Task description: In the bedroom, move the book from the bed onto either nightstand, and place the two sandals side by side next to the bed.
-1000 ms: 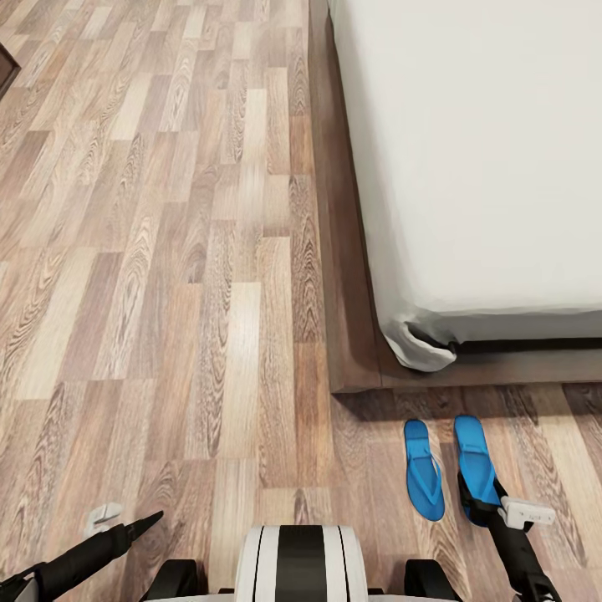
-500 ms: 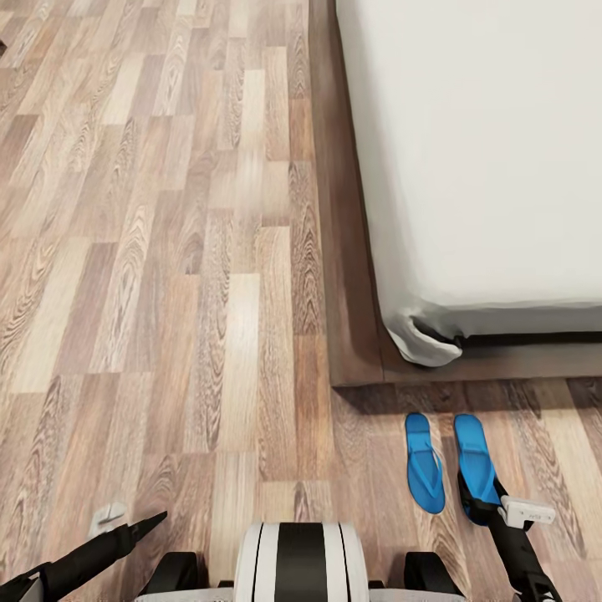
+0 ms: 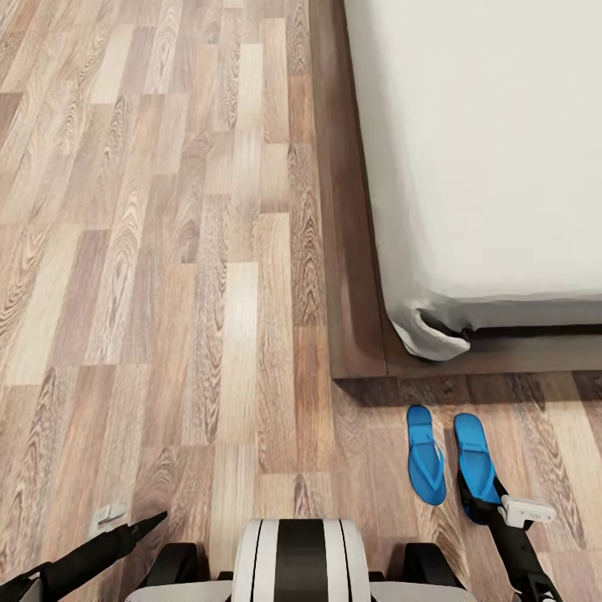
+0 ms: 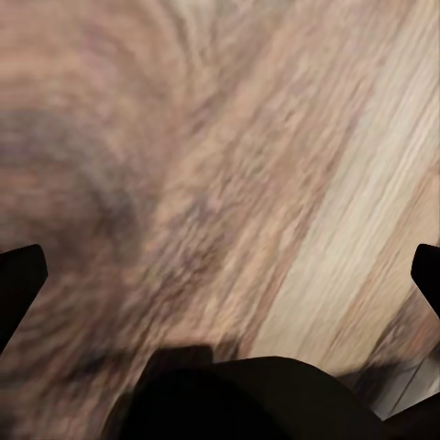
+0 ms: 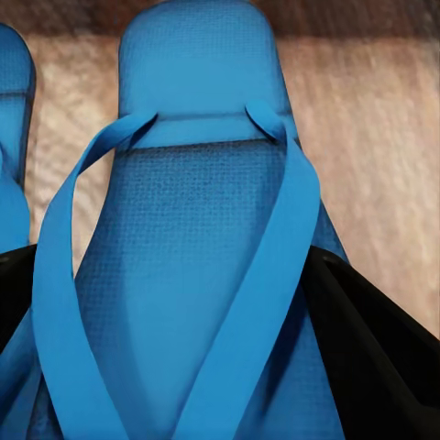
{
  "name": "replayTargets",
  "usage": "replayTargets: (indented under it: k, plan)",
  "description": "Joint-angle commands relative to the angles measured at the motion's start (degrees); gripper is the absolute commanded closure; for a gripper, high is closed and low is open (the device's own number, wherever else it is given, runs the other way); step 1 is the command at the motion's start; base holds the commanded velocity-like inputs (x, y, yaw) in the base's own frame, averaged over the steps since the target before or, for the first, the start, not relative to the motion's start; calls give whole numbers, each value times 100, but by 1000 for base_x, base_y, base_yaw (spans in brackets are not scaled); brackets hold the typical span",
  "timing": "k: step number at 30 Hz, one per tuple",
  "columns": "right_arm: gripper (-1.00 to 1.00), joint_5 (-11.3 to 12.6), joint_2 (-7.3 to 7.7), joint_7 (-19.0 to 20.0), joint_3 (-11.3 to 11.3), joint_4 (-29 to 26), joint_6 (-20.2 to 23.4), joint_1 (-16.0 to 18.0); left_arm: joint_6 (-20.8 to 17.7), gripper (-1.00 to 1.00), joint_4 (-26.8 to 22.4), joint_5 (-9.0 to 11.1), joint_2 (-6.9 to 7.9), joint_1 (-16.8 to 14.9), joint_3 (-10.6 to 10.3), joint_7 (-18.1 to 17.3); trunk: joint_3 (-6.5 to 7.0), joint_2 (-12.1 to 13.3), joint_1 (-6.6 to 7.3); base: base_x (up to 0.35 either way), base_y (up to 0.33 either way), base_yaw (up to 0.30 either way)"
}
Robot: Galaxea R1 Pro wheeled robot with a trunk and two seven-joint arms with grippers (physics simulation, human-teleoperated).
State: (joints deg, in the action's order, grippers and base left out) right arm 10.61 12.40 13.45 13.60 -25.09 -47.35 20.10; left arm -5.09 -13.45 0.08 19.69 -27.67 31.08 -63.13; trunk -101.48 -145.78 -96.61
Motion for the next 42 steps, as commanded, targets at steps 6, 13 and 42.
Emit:
replayTargets:
  k: [6,13,42]
  plan:
    - [100,55,-1,53,11,5,-11,2,-54,-100,0,1,0,-2,21,-25,-2,-1,1,119,0,0]
    - [100,55,-1,53,11,5,-7,2,-54,-100,0,1,0,-2,21,-24,-2,-1,1,35,0,0]
    - [100,55,-1,53,11,5,-10,2,-56,-100,0,1,0,-2,21,-15,-335,-21,-38,0,0,0]
